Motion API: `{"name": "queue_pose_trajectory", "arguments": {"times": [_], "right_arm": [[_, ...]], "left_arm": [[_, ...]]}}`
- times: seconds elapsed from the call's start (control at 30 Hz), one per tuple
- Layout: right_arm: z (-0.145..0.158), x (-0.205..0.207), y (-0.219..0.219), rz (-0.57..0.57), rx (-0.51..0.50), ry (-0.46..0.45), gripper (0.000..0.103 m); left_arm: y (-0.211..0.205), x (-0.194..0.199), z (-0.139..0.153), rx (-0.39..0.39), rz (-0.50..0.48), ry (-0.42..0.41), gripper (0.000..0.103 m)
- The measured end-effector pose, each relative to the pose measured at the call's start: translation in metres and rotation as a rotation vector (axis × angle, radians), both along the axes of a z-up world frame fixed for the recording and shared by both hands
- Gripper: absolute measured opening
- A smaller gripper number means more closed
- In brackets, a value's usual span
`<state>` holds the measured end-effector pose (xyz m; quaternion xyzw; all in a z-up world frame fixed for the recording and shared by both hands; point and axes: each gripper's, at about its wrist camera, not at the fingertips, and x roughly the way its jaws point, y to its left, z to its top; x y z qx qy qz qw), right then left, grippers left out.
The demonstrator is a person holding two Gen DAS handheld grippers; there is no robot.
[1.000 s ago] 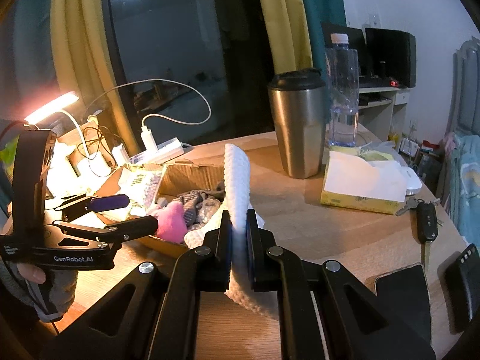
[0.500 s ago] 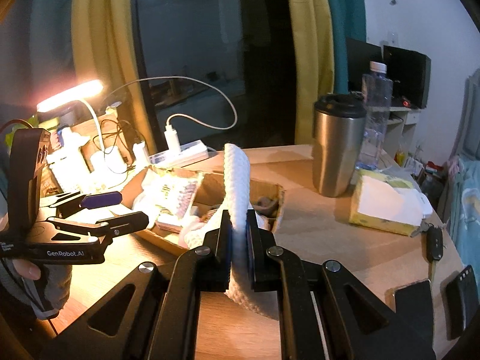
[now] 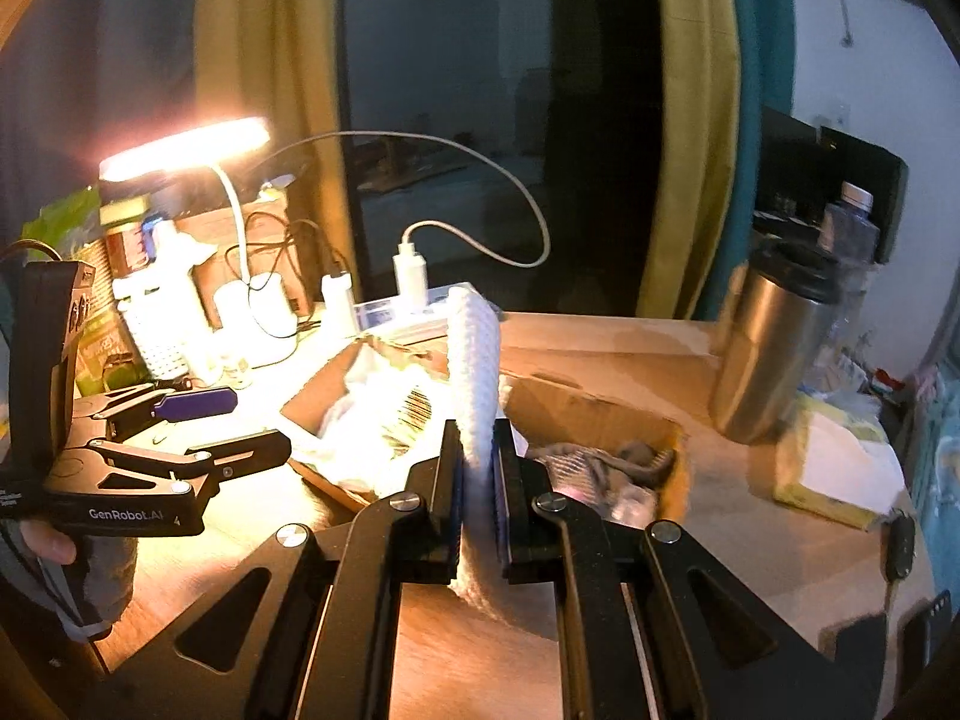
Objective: Organize soft objects
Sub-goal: 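Carry the white cloth into the box with the right tool and release it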
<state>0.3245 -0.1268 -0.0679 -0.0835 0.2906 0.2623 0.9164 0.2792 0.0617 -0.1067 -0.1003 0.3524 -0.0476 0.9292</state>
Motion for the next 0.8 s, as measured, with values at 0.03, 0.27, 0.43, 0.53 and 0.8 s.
{"name": "queue_pose_trajectory", "arguments": {"times": [0.03, 0.27, 0.43, 0.53, 0.8], "right_arm": [[0.0, 0.001, 0.003, 0.008, -0.004, 0.0, 0.009], [-0.006, 0.012, 0.036, 0.074, -0.043, 0.017, 0.009], [-0.016, 0.024, 0.055, 0.11, -0.071, 0.049, 0.009], [-0.025, 0.032, 0.066, 0.123, -0.09, 0.077, 0.009], [-0.062, 0.051, 0.086, 0.122, -0.196, 0.172, 0.009]], "left_arm": [[0.005, -0.001, -0.002, -0.005, 0.011, 0.0, 0.083], [0.027, 0.002, -0.014, -0.039, 0.054, 0.016, 0.082], [0.033, 0.004, -0.022, -0.051, 0.063, 0.031, 0.082], [0.038, 0.006, -0.027, -0.055, 0.075, 0.047, 0.082], [0.041, 0.007, -0.029, -0.067, 0.076, 0.057, 0.082]]}}
